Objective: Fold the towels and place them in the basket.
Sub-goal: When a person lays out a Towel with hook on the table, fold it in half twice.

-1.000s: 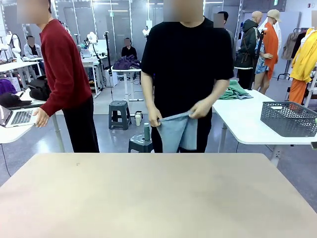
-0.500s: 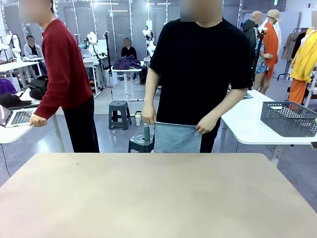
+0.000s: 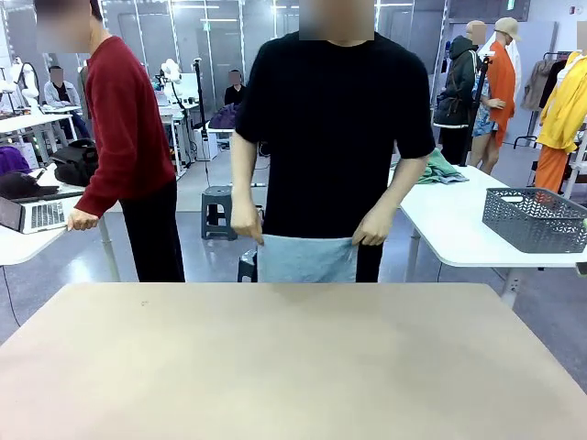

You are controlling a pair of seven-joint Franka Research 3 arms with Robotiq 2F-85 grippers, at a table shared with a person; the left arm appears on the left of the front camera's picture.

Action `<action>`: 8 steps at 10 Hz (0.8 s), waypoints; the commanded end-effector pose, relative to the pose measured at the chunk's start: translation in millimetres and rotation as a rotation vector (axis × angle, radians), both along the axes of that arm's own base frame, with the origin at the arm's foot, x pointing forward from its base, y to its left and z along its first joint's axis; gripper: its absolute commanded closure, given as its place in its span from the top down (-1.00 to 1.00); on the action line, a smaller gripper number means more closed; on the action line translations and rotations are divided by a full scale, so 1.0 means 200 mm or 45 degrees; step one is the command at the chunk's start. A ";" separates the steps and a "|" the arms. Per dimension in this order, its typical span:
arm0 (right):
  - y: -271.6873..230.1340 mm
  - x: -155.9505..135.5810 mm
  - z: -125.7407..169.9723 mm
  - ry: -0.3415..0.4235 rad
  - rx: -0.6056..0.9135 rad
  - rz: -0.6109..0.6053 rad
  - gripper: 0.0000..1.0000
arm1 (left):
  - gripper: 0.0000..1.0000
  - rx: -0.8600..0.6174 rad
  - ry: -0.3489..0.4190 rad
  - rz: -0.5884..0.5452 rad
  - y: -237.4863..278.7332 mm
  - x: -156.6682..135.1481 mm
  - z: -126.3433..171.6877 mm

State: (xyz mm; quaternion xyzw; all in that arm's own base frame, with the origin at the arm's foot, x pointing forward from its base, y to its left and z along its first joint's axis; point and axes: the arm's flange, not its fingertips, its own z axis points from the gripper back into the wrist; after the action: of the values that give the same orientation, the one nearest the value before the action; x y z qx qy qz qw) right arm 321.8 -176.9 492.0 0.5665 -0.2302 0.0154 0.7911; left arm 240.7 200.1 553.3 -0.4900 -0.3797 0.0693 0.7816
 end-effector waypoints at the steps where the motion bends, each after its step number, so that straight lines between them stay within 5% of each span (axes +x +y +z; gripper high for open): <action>1: 0.00 0.00 0.00 -0.009 0.010 0.005 1.00 | 1.00 -0.008 -0.029 -0.011 0.01 0.01 0.01; 8: 0.00 0.00 0.00 -0.009 0.010 0.005 1.00 | 1.00 -0.008 -0.029 -0.011 0.01 0.01 0.01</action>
State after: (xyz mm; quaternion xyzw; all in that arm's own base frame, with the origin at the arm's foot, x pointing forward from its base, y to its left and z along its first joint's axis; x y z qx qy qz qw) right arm 321.8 -176.9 492.0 0.5665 -0.2302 0.0154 0.7911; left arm 240.7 200.1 553.3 -0.4900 -0.3797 0.0693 0.7816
